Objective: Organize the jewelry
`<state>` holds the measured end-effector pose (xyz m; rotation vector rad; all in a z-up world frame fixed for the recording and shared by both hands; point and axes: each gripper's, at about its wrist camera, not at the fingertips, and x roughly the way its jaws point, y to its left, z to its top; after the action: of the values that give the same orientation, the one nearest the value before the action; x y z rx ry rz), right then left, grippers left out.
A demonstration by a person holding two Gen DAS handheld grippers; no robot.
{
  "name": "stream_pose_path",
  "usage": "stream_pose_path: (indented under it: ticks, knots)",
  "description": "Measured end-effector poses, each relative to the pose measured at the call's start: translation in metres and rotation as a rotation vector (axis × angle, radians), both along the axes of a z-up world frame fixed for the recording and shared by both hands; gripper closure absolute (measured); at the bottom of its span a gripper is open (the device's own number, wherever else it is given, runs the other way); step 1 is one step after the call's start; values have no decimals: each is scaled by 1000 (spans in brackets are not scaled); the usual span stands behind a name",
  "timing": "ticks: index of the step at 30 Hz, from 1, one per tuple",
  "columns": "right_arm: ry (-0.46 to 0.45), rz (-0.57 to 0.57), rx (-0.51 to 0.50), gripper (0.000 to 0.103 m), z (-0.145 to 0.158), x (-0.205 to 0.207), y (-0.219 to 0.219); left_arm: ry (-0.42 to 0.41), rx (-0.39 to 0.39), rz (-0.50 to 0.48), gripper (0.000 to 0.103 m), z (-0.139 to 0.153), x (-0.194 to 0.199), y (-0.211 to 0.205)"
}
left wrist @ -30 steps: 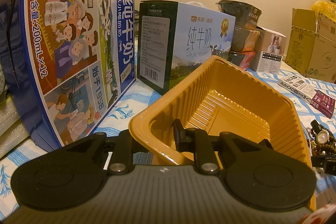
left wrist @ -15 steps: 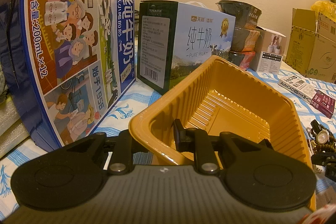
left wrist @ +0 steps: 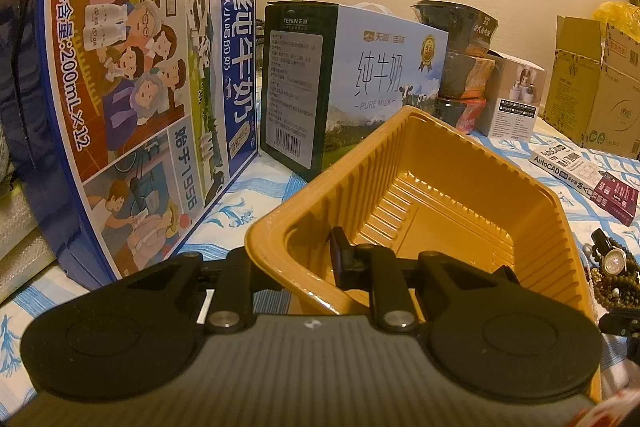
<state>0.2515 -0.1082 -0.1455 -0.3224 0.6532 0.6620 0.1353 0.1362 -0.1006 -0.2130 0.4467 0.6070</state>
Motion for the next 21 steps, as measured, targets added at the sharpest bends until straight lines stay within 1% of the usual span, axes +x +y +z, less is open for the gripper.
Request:
stream_pose_path:
  ticks: [5, 13, 17, 21]
  knots:
    - [-24, 23, -4, 96, 0, -1, 4, 0, 0, 0, 84, 0, 0, 0]
    - [-60, 69, -64, 96, -11, 3, 18, 0, -2, -2, 84, 0, 0, 1]
    - [-48, 63, -47, 96, -10, 5, 16, 1, -2, -3, 84, 0, 0, 1]
    - [-27, 35, 9, 96, -3, 5, 10, 0, -3, -2, 84, 0, 0, 1]
